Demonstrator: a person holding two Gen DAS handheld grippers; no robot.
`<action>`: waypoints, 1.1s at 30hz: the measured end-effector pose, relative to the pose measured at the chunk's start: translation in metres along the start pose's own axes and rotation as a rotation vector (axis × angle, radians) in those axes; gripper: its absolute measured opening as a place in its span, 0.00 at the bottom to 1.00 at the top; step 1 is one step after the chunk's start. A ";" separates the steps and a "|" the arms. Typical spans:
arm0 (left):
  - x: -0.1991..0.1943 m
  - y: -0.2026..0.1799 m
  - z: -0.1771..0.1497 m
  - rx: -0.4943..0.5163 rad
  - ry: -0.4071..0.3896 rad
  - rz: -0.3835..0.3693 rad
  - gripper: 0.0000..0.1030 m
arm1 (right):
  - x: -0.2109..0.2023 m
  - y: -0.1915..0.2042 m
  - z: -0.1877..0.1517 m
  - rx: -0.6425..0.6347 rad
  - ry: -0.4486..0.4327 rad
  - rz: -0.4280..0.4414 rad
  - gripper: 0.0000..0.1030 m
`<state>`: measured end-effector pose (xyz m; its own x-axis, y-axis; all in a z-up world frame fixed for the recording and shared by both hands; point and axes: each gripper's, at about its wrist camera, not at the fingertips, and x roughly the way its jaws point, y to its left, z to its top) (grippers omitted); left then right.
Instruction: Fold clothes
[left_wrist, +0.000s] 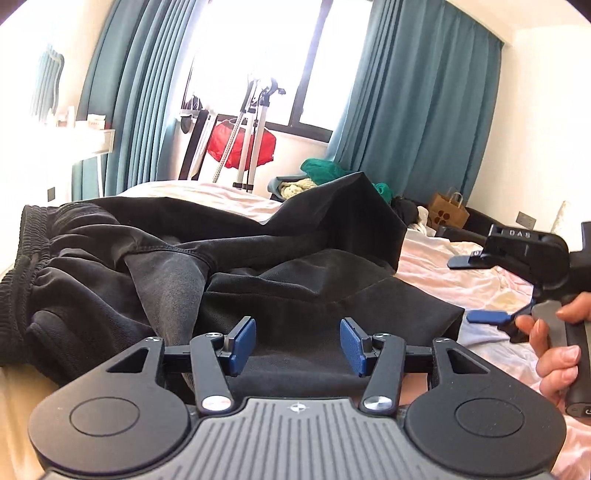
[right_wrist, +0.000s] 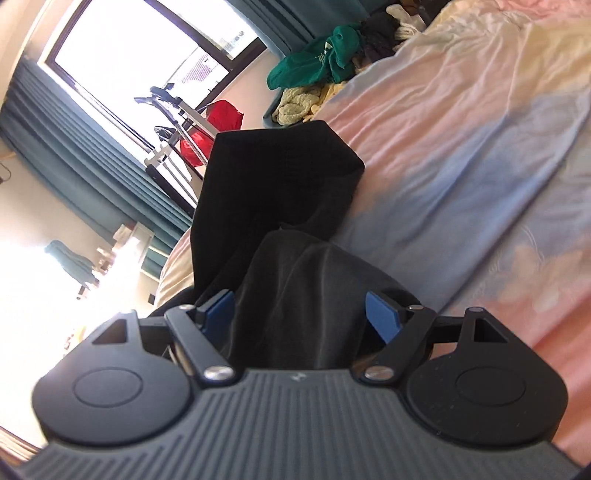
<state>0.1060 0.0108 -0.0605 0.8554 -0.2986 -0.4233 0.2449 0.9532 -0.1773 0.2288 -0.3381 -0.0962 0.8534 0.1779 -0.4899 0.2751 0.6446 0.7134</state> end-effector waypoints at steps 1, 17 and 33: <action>-0.005 -0.003 -0.002 0.007 0.001 0.001 0.53 | 0.000 -0.012 -0.003 0.053 0.022 0.023 0.79; 0.022 -0.006 -0.015 -0.012 0.037 0.016 0.54 | 0.077 -0.095 -0.002 0.461 0.074 0.205 0.57; 0.018 0.017 -0.003 -0.109 -0.033 -0.033 0.54 | -0.031 0.049 -0.013 -0.391 -0.452 0.073 0.13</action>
<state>0.1245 0.0217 -0.0740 0.8627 -0.3265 -0.3862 0.2239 0.9313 -0.2872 0.2104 -0.3027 -0.0530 0.9912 -0.0460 -0.1241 0.0983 0.8837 0.4577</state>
